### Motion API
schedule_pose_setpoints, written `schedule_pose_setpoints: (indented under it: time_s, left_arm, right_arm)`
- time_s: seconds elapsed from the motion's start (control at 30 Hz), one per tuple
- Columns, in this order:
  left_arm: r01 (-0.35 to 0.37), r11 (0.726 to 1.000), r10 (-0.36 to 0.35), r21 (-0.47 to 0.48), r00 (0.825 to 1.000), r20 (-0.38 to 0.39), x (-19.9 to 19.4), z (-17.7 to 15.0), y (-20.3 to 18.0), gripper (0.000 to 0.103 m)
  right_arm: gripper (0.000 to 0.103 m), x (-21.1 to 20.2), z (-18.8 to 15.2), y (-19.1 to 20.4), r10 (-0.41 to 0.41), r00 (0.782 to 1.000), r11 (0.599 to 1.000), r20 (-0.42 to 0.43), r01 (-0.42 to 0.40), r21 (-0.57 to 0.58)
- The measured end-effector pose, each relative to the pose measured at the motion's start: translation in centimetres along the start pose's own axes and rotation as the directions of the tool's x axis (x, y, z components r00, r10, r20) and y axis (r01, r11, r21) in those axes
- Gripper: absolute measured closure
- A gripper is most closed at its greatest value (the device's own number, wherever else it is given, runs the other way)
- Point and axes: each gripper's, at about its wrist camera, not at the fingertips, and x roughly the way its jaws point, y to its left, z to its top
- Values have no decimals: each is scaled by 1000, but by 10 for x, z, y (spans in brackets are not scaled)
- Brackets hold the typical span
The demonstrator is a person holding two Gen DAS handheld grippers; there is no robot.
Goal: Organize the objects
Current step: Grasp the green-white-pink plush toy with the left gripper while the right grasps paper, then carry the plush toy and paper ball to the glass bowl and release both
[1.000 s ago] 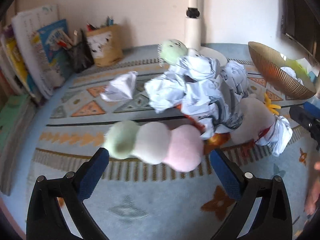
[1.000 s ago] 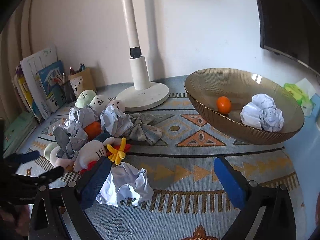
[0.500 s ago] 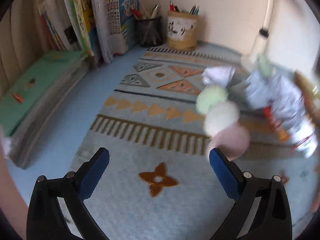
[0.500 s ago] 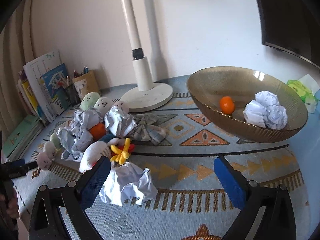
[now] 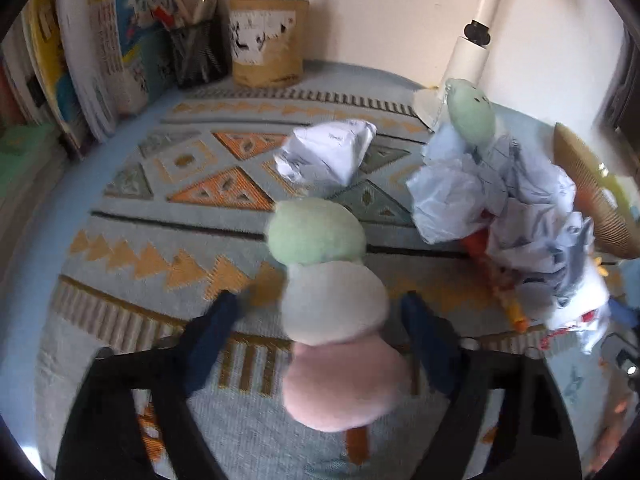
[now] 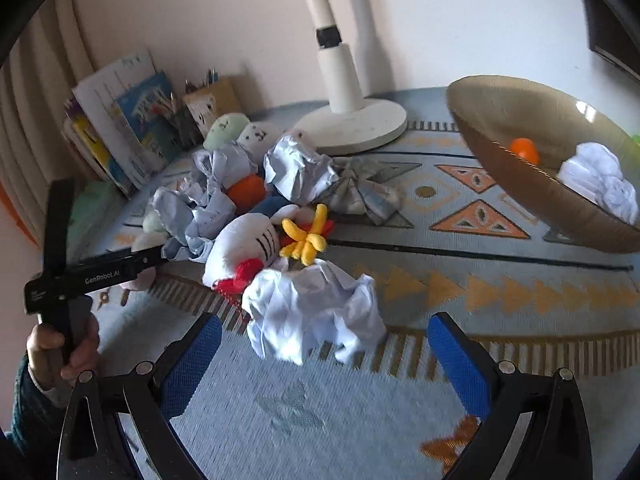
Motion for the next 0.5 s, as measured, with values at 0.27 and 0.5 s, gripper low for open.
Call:
schedule_pose_setpoints:
  time_s: [0.27,0.5]
  left_arm:
    - [81,997,-81,-2,994,76,-18,-4,15,61]
    - [103,994,-107,31,968,227,-40,-10,19,61]
  right_arm:
    - [51,3,-6,2,-84,996,996,-16,83,-22]
    - [51,-46,-40,-28,-166,986,986,-4,166,32]
